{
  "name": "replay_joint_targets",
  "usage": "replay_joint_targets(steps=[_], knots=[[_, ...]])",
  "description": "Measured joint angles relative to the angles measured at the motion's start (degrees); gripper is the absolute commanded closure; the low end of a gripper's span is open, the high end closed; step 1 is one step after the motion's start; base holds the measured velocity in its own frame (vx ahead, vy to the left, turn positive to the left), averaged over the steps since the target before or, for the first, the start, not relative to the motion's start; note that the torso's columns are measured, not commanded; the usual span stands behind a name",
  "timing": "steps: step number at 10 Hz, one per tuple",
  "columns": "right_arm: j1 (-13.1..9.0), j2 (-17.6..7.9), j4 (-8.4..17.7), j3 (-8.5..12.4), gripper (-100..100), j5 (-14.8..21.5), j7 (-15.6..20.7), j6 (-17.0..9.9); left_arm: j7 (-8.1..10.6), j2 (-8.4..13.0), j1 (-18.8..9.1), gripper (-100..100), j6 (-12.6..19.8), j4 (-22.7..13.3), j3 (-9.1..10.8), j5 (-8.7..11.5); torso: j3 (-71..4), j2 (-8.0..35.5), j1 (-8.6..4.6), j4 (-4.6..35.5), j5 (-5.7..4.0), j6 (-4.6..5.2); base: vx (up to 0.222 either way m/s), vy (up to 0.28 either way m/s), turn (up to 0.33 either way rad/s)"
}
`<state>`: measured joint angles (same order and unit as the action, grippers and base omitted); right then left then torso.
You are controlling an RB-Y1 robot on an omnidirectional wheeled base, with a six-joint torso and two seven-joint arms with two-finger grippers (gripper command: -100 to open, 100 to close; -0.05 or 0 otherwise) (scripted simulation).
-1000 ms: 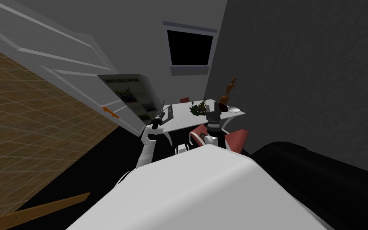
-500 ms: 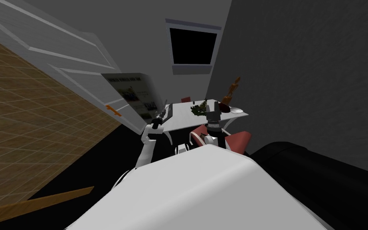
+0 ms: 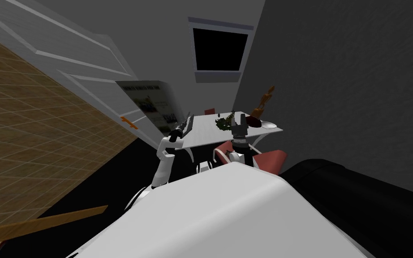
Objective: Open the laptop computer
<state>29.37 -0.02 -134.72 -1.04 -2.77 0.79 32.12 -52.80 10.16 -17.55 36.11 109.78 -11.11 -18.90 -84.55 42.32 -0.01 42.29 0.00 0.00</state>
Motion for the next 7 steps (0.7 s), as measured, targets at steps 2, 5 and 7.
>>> replay_joint_targets(steps=[2, 5, 7], knots=[[0.0, 0.0, 0.0, 0.0, 0, 0.0, 0.0, 0.0, -1.11, 0.5, -0.9, -100, 2.6, 2.0, -0.65, 1.5, 0.0, 0.0, 0.01, 0.0, 0.00, 0.01, 0.003, -0.003, 0.019], [0.0, 0.0, 0.0, 0.0, 0, 0.0, 0.0, 0.0, -1.23, 0.5, -0.9, 0, 2.9, 2.1, -0.68, 1.6, 0.0, 0.0, 0.01, 0.0, 0.00, 0.00, 0.000, 0.000, 0.000], [0.0, 0.0, 0.0, 0.0, 0, 0.0, 0.0, 0.0, -1.23, 0.5, -0.9, 0, 2.9, 2.1, -0.68, 1.6, 0.0, 0.0, 0.01, 0.0, 0.00, 0.00, 0.000, 0.000, 0.000]])
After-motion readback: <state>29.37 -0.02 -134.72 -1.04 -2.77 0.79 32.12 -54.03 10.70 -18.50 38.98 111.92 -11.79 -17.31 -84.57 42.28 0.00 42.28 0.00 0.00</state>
